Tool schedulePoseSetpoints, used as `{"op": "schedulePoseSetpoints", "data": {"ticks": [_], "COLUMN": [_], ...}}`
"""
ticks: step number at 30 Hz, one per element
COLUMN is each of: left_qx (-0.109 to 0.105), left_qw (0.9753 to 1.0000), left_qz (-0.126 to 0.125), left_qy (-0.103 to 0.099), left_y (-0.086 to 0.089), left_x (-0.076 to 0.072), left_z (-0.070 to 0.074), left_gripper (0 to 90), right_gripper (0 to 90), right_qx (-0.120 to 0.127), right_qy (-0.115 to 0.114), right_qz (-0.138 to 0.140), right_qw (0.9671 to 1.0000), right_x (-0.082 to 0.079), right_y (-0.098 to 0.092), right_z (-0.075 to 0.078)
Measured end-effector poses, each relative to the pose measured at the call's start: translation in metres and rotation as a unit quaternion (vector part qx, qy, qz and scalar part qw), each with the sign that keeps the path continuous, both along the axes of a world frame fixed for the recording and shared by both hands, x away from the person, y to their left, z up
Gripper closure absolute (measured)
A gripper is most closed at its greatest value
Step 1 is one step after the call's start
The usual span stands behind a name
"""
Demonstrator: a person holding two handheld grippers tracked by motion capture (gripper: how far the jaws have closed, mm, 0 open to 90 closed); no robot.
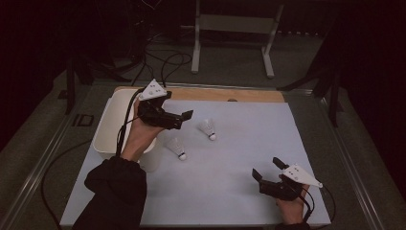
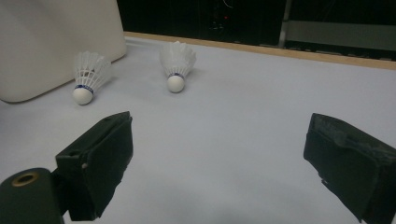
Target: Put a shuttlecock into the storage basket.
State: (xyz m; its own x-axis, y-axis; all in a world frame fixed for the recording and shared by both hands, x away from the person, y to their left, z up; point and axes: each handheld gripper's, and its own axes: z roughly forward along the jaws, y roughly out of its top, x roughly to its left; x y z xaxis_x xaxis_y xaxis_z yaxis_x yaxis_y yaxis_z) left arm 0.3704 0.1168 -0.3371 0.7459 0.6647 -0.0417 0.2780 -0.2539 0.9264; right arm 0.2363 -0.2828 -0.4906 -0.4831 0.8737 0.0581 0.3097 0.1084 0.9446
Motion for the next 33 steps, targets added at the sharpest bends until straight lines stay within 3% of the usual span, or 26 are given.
{"op": "schedulePoseSetpoints", "data": {"ticks": [33], "left_qx": [0.008], "left_qw": [0.9995], "left_qz": [-0.029], "left_qy": [0.006], "left_y": [-0.04], "left_x": [0.02], "left_z": [-0.002], "left_gripper": [0.5], "right_gripper": [8.1], "right_qx": [0.002], "right_qy": [0.0], "right_qz": [0.001], "right_qw": [1.0], "right_x": [0.0], "right_y": [0.0], "right_z": [0.0]}}
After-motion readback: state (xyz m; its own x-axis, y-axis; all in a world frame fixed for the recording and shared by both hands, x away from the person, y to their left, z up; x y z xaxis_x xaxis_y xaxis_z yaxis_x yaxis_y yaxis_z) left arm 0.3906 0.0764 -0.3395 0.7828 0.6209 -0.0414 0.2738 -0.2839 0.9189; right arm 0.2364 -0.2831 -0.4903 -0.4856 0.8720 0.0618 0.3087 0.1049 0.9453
